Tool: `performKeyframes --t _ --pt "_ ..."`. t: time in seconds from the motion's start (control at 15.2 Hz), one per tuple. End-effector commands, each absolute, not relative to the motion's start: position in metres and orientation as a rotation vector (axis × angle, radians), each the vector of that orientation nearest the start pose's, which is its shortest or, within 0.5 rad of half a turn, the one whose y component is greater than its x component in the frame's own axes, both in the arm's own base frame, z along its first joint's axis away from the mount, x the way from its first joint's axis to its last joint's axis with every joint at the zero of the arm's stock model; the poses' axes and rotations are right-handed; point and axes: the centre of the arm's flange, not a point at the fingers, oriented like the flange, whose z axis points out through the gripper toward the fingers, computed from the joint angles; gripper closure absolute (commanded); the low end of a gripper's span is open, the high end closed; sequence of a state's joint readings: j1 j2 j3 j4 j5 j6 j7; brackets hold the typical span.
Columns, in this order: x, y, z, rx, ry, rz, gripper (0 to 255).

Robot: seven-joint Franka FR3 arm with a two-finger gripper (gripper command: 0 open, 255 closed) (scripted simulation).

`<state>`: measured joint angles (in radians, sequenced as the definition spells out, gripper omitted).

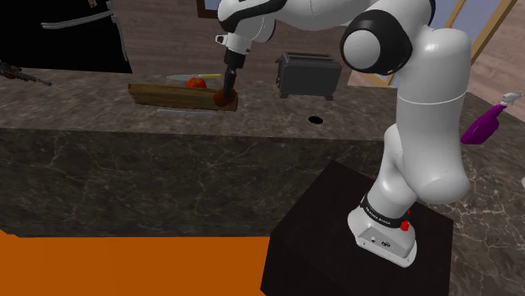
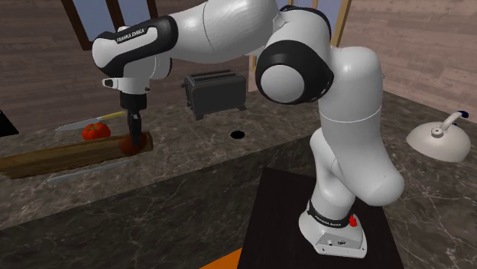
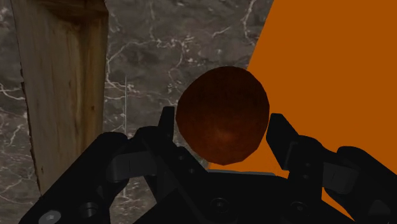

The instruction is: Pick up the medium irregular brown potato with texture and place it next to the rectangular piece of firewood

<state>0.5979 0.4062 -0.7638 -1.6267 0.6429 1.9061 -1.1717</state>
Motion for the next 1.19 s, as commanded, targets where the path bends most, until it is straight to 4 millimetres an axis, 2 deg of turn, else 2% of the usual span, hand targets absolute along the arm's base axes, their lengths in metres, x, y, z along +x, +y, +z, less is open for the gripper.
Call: performKeyframes --t 0.0,0.99,1.12 --pt "0.656 -0.005 0.431 -2.627 -1.157 -0.298 255" --pt "0.656 -0.005 0.352 -2.627 -1.157 -0.298 255" --pt "0.656 -0.005 0.348 -2.627 -1.157 -0.298 255"
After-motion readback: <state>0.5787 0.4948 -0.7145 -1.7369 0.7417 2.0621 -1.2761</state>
